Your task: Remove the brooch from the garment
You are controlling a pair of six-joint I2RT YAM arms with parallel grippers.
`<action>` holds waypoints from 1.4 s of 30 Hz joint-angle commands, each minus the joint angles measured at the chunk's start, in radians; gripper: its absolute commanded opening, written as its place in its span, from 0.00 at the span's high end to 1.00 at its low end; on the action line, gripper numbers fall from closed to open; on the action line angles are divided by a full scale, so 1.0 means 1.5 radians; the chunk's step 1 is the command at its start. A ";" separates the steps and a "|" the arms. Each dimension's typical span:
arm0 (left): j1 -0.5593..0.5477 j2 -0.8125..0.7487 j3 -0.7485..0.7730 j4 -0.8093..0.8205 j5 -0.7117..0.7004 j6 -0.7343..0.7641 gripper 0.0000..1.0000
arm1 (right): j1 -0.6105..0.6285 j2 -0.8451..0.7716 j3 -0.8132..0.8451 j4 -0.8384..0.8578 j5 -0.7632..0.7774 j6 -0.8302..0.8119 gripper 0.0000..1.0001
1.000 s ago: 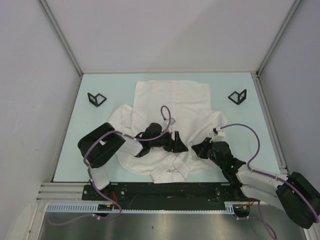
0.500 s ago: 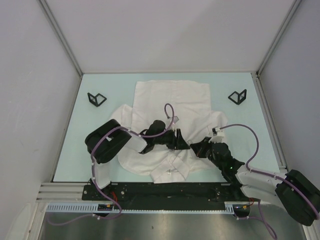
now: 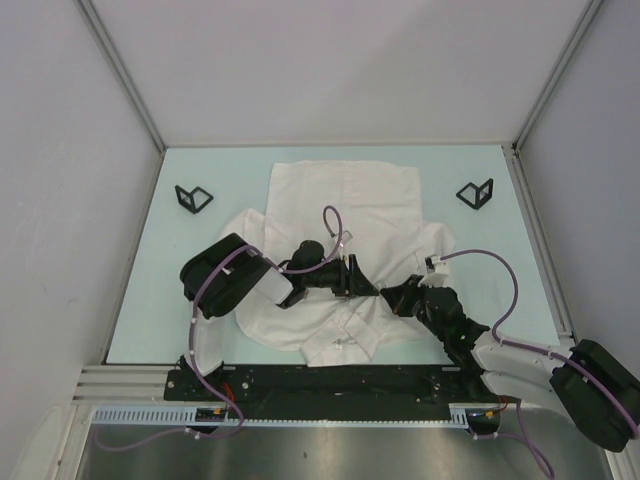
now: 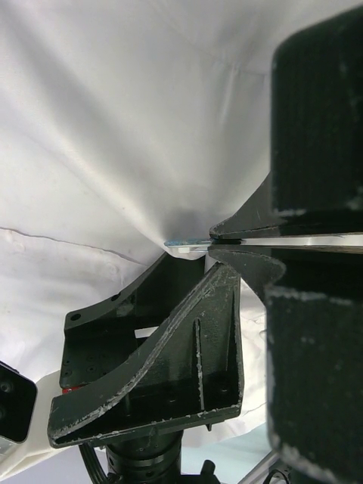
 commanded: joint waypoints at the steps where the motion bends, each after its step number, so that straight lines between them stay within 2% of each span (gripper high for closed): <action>1: 0.003 0.002 -0.004 0.061 0.020 -0.014 0.40 | 0.004 0.004 0.000 0.052 0.016 -0.004 1.00; 4: 0.006 0.006 -0.003 0.055 0.012 -0.024 0.40 | 0.008 0.009 0.001 0.056 0.016 -0.004 1.00; 8: 0.009 0.009 -0.004 0.058 0.001 -0.031 0.48 | 0.010 0.010 0.001 0.057 0.018 -0.004 1.00; 13: 0.009 0.011 0.000 0.057 -0.004 -0.034 0.49 | 0.014 0.012 -0.002 0.060 0.022 -0.003 1.00; 19: 0.010 0.019 0.000 0.082 -0.009 -0.060 0.57 | 0.016 0.008 -0.005 0.059 0.023 -0.003 1.00; 30: 0.013 0.021 -0.003 0.096 -0.016 -0.080 0.52 | 0.016 0.008 -0.007 0.065 0.017 -0.006 1.00; 39: 0.011 0.026 0.000 0.089 -0.020 -0.080 0.57 | 0.018 0.010 -0.006 0.076 0.018 -0.007 1.00; 42: 0.011 0.028 0.000 0.091 -0.016 -0.079 0.62 | 0.018 0.015 -0.006 0.084 0.019 -0.007 1.00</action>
